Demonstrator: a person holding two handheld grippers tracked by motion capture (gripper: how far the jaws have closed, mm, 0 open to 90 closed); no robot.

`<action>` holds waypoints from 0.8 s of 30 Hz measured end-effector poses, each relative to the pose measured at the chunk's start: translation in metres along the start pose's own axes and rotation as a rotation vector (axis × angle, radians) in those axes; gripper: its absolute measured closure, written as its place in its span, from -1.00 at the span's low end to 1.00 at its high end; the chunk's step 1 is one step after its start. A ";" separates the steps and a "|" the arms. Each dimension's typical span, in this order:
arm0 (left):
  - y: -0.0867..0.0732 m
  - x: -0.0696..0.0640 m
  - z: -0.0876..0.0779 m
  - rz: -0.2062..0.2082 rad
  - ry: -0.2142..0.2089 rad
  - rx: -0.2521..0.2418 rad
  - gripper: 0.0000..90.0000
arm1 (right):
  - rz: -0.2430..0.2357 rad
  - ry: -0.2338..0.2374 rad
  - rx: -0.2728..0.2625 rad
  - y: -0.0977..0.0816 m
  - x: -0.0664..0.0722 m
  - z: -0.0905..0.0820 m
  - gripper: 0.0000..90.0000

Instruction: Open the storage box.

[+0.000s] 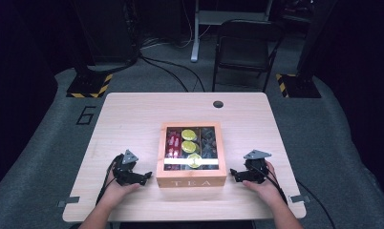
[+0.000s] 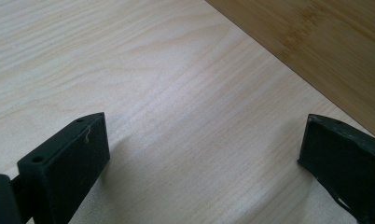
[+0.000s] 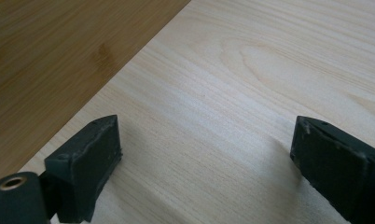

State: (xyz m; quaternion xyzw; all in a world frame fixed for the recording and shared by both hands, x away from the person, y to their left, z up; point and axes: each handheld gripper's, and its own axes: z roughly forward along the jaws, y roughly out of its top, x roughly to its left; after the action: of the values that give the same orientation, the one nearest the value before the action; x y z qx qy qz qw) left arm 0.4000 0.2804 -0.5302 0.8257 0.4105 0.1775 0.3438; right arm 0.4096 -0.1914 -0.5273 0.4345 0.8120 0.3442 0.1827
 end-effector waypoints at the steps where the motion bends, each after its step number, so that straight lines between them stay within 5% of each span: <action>1: 0.000 0.000 0.000 0.004 0.000 0.003 -0.97 | 0.004 -0.001 -0.001 0.000 0.001 0.000 -0.77; 11: 0.000 0.001 -0.002 0.000 -0.003 0.003 -0.91 | 0.002 0.007 0.014 0.002 0.002 -0.002 -0.66; 15: 0.001 0.003 -0.007 0.013 -0.008 0.010 -0.58 | -0.008 0.015 0.048 0.005 0.001 -0.006 -0.50; 24: 0.006 0.000 -0.011 -0.025 -0.056 0.021 -0.38 | -0.012 0.007 0.043 0.007 0.003 -0.012 -0.33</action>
State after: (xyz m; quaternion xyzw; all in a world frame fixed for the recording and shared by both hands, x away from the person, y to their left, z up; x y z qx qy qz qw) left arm 0.3970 0.2825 -0.5180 0.8288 0.4129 0.1457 0.3484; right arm 0.4048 -0.1915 -0.5141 0.4324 0.8224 0.3271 0.1725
